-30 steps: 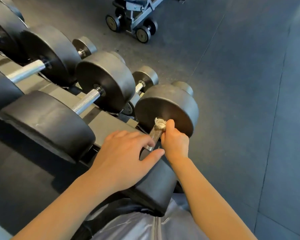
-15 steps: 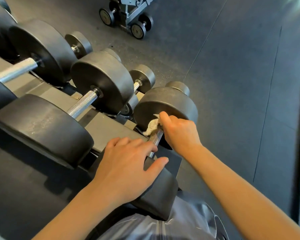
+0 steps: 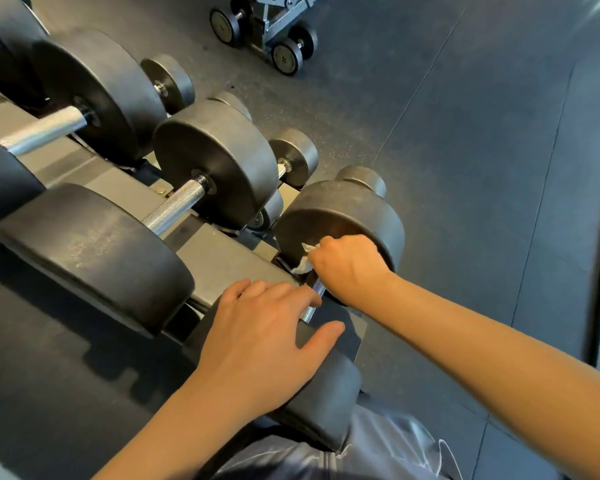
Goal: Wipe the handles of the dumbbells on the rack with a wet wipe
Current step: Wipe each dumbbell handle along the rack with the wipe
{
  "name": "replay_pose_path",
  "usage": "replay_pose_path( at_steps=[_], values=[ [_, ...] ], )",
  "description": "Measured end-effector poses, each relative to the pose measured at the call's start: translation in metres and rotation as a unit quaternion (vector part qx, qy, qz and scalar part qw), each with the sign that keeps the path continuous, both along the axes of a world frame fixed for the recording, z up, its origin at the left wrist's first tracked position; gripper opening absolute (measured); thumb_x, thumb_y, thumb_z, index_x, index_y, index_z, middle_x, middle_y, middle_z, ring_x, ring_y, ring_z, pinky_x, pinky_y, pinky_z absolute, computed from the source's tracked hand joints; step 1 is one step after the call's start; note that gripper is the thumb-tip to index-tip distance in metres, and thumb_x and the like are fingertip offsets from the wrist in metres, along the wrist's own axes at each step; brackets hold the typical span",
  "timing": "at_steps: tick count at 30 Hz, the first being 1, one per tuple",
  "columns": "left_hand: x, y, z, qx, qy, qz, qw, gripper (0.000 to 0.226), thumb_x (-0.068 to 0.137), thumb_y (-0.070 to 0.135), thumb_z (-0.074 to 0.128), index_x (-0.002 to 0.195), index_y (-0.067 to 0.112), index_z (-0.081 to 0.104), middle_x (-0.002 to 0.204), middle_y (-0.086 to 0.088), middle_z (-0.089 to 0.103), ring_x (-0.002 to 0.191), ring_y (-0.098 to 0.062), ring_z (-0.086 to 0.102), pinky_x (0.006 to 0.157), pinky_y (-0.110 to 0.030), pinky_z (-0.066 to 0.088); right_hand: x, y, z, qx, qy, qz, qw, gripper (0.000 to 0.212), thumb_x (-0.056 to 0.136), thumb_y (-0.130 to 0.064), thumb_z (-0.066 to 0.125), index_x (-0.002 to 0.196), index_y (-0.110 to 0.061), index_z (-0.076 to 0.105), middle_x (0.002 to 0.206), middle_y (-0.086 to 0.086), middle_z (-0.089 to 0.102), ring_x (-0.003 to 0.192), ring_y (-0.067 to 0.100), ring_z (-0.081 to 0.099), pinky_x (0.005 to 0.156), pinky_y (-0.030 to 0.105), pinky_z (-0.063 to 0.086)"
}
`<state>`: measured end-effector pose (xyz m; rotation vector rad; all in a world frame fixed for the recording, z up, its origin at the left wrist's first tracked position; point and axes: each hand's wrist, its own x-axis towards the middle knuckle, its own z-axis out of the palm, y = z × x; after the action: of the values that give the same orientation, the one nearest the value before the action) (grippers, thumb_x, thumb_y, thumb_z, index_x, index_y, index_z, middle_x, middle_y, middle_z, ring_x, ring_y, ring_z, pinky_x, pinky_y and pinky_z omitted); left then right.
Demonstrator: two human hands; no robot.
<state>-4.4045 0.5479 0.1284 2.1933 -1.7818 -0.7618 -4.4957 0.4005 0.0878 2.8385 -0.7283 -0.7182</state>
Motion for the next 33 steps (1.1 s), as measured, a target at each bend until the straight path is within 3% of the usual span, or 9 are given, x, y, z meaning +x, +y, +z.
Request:
replay_pose_path(
  at_steps=[2,8,14,17,20,23,27,30,33],
  values=[
    [0.0,0.001,0.001,-0.005,0.006,0.006,1.0,0.063,0.078,0.076,0.018,0.12,0.044,0.054,0.112,0.026,0.058,0.11,0.002,0.049,0.106,-0.029,0.028,-0.018,0.004,-0.01,0.012,-0.053,-0.033,0.998,0.03,0.095,-0.014,0.051,0.124,-0.013,0.047,0.103,0.008,0.057,0.079,0.026,0.064,0.054,0.03,0.04],
    [0.0,-0.001,0.002,-0.019,0.009,0.01,1.0,0.064,0.078,0.076,0.017,0.118,0.044,0.055,0.11,0.027,0.059,0.108,0.003,0.049,0.105,-0.028,0.029,-0.053,0.009,-0.058,-0.032,-0.308,-0.074,0.948,0.071,0.054,-0.003,0.083,0.117,-0.019,0.056,0.056,0.004,0.058,0.035,0.023,0.05,0.031,0.023,0.032],
    [-0.001,0.0,0.002,-0.033,0.013,0.01,0.999,0.062,0.078,0.076,0.019,0.111,0.042,0.059,0.101,0.024,0.062,0.103,-0.001,0.054,0.1,-0.029,0.032,-0.06,0.038,-0.081,-0.017,-0.464,-0.212,0.86,0.044,0.084,-0.021,0.045,0.126,-0.023,0.06,0.083,0.003,0.067,0.064,0.02,0.063,0.048,0.026,0.049],
    [-0.001,-0.001,0.003,-0.03,0.001,0.003,1.0,0.064,0.077,0.077,0.017,0.113,0.044,0.058,0.101,0.024,0.062,0.104,0.0,0.053,0.098,-0.027,0.029,-0.06,0.06,-0.084,0.077,-0.497,-0.318,0.804,0.04,0.093,-0.026,0.044,0.132,-0.028,0.055,0.101,-0.002,0.065,0.085,0.014,0.062,0.068,0.027,0.052],
    [-0.001,-0.001,0.003,-0.026,-0.006,-0.003,1.0,0.068,0.074,0.078,0.012,0.116,0.045,0.055,0.104,0.026,0.06,0.106,0.003,0.051,0.099,-0.025,0.028,-0.055,0.07,-0.08,0.224,-0.545,-0.479,0.65,0.033,0.097,-0.021,0.052,0.127,-0.034,0.052,0.113,-0.009,0.061,0.106,0.008,0.057,0.09,0.024,0.046],
    [0.0,-0.002,0.003,-0.026,-0.013,-0.01,1.0,0.067,0.074,0.077,0.01,0.113,0.045,0.055,0.099,0.025,0.059,0.101,0.002,0.051,0.095,-0.025,0.03,-0.038,0.068,-0.076,0.409,-0.532,-0.603,0.431,0.028,0.099,-0.018,0.048,0.123,-0.027,0.06,0.119,0.002,0.064,0.107,0.015,0.059,0.097,0.033,0.046],
    [0.0,-0.003,0.001,-0.024,-0.02,-0.013,0.999,0.061,0.077,0.077,0.015,0.111,0.047,0.054,0.095,0.026,0.059,0.099,0.003,0.051,0.094,-0.025,0.031,-0.029,0.057,-0.076,0.577,-0.533,-0.604,0.136,0.029,0.099,-0.018,0.043,0.122,-0.01,0.059,0.12,0.015,0.062,0.108,0.025,0.06,0.1,0.043,0.045],
    [0.0,-0.003,0.001,-0.029,-0.012,-0.01,0.999,0.056,0.078,0.076,0.018,0.109,0.047,0.055,0.091,0.027,0.058,0.095,0.004,0.051,0.094,-0.024,0.033,-0.029,0.05,-0.073,0.596,-0.512,-0.614,0.073,0.037,0.099,-0.02,0.041,0.13,-0.004,0.053,0.116,0.019,0.062,0.099,0.026,0.063,0.091,0.041,0.05],
    [0.0,-0.002,0.0,-0.041,0.009,-0.002,0.999,0.053,0.08,0.076,0.023,0.106,0.045,0.058,0.084,0.027,0.057,0.089,0.003,0.053,0.093,-0.029,0.039,-0.026,0.052,-0.072,0.603,-0.505,-0.615,0.056,0.038,0.1,-0.021,0.039,0.131,-0.003,0.051,0.119,0.02,0.062,0.104,0.028,0.061,0.092,0.041,0.049]
  ],
)
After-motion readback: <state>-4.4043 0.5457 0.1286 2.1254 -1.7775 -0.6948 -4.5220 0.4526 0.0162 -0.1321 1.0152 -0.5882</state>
